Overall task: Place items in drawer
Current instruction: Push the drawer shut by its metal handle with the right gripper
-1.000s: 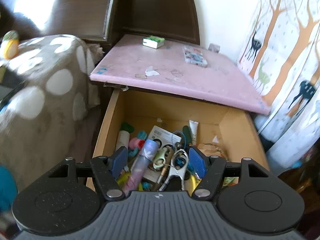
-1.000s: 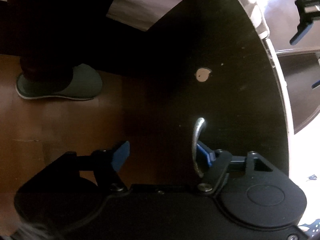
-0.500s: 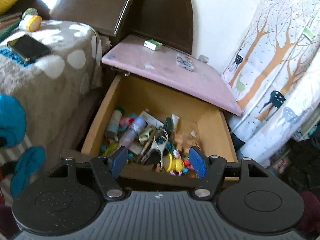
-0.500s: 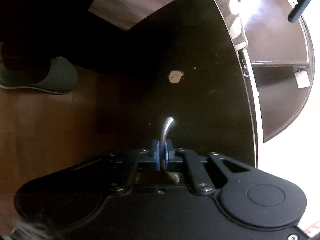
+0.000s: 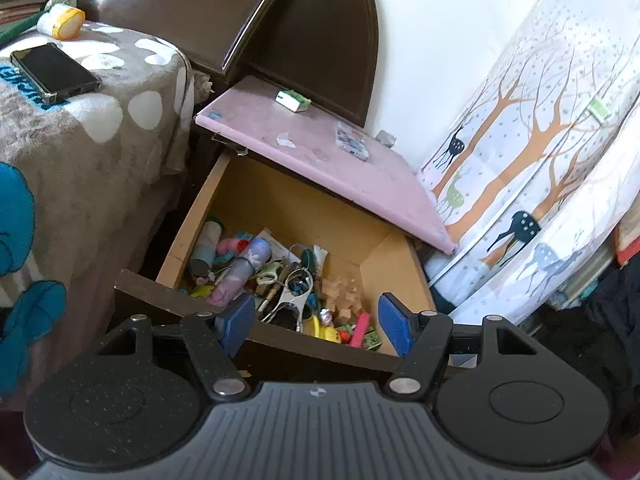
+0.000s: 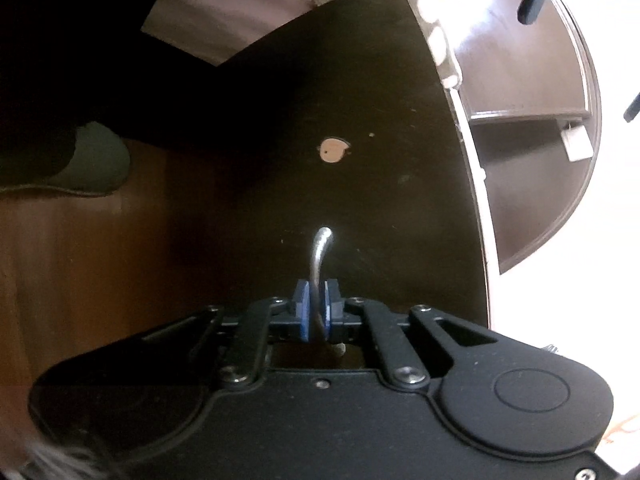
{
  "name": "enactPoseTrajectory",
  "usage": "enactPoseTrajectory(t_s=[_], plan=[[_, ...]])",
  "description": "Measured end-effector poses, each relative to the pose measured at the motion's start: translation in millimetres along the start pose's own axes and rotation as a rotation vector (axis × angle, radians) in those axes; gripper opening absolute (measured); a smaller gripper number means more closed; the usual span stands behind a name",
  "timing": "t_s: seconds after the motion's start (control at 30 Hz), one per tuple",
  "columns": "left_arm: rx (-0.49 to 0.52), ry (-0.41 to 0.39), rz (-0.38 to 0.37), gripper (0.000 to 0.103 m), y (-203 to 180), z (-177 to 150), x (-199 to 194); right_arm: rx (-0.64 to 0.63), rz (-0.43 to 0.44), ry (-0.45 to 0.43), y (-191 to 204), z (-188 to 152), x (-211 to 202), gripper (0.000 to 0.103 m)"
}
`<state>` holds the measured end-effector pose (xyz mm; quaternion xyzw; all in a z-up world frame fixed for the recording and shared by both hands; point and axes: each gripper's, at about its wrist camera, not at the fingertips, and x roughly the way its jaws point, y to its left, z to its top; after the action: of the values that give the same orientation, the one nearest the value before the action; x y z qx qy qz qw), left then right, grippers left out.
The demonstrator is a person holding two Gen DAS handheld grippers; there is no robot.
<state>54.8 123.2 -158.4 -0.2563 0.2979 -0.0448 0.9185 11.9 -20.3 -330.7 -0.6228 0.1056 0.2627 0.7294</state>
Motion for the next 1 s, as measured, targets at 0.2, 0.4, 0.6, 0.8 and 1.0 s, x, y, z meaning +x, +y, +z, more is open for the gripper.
enactPoseTrajectory(t_s=[0.2,0.4,0.6,0.8,1.0], plan=[[-0.013,-0.003,-0.038,0.067,2,2,5,0.027,0.014,-0.01,-8,-3,1,0.003],[-0.022,0.011,-0.038,0.067,6,2,9,0.048,-0.019,-0.002,-7,7,17,0.001],[-0.041,0.017,-0.038,0.067,11,3,12,0.082,-0.018,0.028,-14,1,22,0.001],[-0.04,0.027,-0.028,0.067,13,4,17,0.18,-0.038,0.135,-46,7,62,0.004],[-0.04,0.024,-0.018,0.067,13,7,21,0.108,-0.03,0.106,-47,-1,74,0.004]])
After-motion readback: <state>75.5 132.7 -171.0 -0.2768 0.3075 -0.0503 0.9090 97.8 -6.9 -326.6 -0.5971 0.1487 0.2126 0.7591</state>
